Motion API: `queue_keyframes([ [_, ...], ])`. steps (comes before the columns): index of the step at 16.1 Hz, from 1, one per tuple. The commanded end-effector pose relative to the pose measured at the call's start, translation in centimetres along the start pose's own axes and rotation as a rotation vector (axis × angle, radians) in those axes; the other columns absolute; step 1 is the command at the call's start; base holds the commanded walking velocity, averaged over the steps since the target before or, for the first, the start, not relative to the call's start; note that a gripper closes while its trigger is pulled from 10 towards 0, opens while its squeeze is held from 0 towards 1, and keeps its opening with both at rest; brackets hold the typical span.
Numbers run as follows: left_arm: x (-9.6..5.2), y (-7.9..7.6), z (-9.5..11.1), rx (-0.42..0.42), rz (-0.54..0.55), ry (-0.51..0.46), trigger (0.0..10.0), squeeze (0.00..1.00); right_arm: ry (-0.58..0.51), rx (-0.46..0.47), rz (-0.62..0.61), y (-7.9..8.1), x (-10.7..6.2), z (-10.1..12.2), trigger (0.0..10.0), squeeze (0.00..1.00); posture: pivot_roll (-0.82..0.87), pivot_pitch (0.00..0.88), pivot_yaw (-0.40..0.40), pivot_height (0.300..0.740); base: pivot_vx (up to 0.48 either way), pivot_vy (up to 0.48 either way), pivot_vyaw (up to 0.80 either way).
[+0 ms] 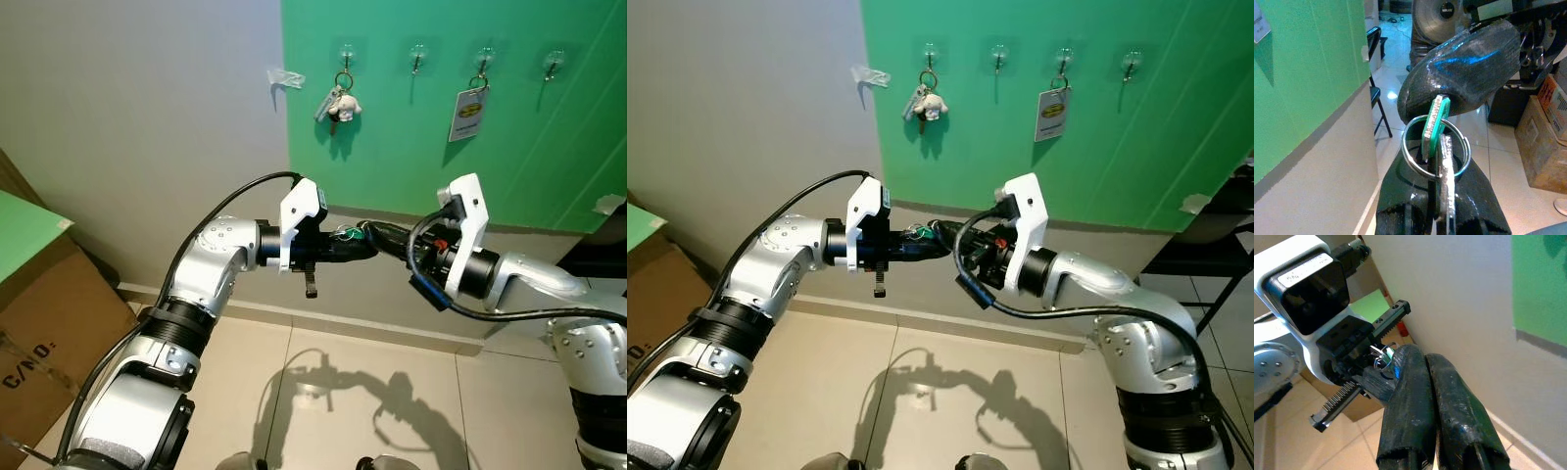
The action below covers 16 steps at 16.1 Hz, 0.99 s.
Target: Hang keys on a hook
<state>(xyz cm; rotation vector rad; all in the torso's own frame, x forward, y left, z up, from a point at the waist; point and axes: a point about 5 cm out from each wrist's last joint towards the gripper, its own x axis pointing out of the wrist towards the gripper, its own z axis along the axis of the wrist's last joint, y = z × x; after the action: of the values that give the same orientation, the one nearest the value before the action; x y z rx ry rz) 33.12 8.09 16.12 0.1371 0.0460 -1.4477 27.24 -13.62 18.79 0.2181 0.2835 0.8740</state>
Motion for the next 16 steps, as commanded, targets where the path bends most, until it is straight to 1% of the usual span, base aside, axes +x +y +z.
queue_keyframes([
  [1, 0.1, 0.3, 1.2, 0.048, 0.004, -0.028, 0.0, 0.0, 0.061, 0.001, -0.065, -0.7, 0.0, -1.2, 10.0, 0.0, -0.17, 0.03, 0.014, 0.74, 0.0, 0.0, 0.0],
  [2, 0.0, 0.3, 1.2, 0.05, 0.004, -0.026, 0.0, 0.0, 0.049, -0.004, -0.088, -1.0, 0.1, -1.1, 10.0, 0.69, -0.17, 0.03, 0.015, 0.74, 0.0, 0.0, 0.0],
  [3, 0.0, 0.3, 1.2, 0.053, 0.002, -0.022, 0.0, 0.0, 0.022, -0.029, -0.168, -1.8, 0.4, -1.0, 10.0, 1.0, -0.17, 0.03, 0.02, 0.74, 0.0, 0.0, 0.0],
  [4, 0.0, 0.3, 1.2, 0.054, 0.001, -0.021, 0.0, 0.0, 0.02, -0.042, -0.186, -2.0, 0.4, -1.0, 10.0, 1.0, -0.17, 0.03, 0.021, 0.74, 0.0, 0.0, 0.0],
  [5, 0.0, 0.3, 1.1, 0.063, 0.004, -0.006, 0.0, 0.0, -0.008, -0.128, -0.328, -3.5, 0.4, -0.9, 10.0, 1.0, -0.17, 0.027, 0.027, 0.74, 0.0, 0.0, 0.0],
  [6, -0.1, 0.3, 0.9, 0.068, 0.008, 0.005, 0.0, 0.0, -0.015, -0.171, -0.401, -4.3, 0.3, -0.9, 10.0, 1.0, -0.17, 0.026, 0.028, 0.74, 0.0, 0.0, 0.0],
  [7, -0.1, 0.2, 0.6, 0.074, 0.02, 0.022, 0.0, 0.0, -0.029, -0.193, -0.475, -4.9, 0.2, -1.0, 10.0, 1.0, -0.17, 0.027, 0.033, 0.74, 0.0, 0.0, 0.0],
  [8, -0.2, 0.1, 0.3, 0.081, 0.022, 0.041, 0.0, 0.0, -0.034, -0.226, -0.505, -5.1, 0.2, -1.1, 10.0, 1.0, -0.17, 0.028, 0.037, 0.74, 0.0, 0.0, 0.0],
  [9, -0.4, -0.2, -0.4, 0.098, 0.02, 0.085, 0.0, 0.0, -0.037, -0.284, -0.552, -5.3, 0.2, -1.3, 10.0, 1.0, -0.17, 0.029, 0.042, 0.74, 0.0, 0.0, 0.0],
  [10, -0.7, -0.4, -1.0, 0.13, 0.013, 0.142, 0.0, 0.0, -0.04, -0.277, -0.601, -5.6, 0.2, -1.7, 10.0, 1.0, -0.17, 0.028, 0.045, 0.74, 0.0, 0.0, 0.0],
  [11, -1.0, -0.4, -1.9, 0.236, -0.005, 0.291, 0.0, 0.0, -0.03, -0.299, -0.655, -5.9, 0.3, -2.2, 10.0, 1.0, -0.16, 0.028, 0.047, 0.74, 0.0, 0.0, 0.0],
  [12, -1.6, -0.2, -3.6, 0.418, -0.051, 0.55, 0.0, 0.0, -0.022, -0.308, -0.681, -6.1, 0.5, -2.6, 10.0, 1.0, -0.16, 0.027, 0.05, 0.74, 0.0, 0.0, 0.0],
  [13, -2.5, 0.1, -5.0, 0.562, -0.102, 0.783, 0.0, 0.0, -0.024, -0.303, -0.693, -6.3, 0.6, -2.8, 10.0, 0.52, -0.15, 0.023, 0.053, 0.74, 0.0, 0.0, 0.0],
  [14, -4.4, 0.7, -6.6, 0.753, -0.209, 1.079, 0.0, 0.0, -0.044, -0.287, -0.703, -6.3, 1.0, -3.1, 10.0, 0.0, -0.15, 0.023, 0.059, 0.74, 0.0, 0.0, 0.0],
  [15, -5.1, 1.1, -6.7, 0.804, -0.243, 1.163, 0.0, 0.0, -0.066, -0.28, -0.689, -6.0, 1.5, -3.2, 10.0, 0.0, -0.16, 0.023, 0.067, 0.74, 0.0, 0.0, 0.0],
  [16, -5.3, 1.5, -6.5, 0.839, -0.236, 1.186, 0.0, 0.0, -0.072, -0.281, -0.661, -5.5, 1.8, -3.4, 10.0, 0.0, -0.16, 0.025, 0.066, 0.74, 0.0, 0.0, 0.0],
])
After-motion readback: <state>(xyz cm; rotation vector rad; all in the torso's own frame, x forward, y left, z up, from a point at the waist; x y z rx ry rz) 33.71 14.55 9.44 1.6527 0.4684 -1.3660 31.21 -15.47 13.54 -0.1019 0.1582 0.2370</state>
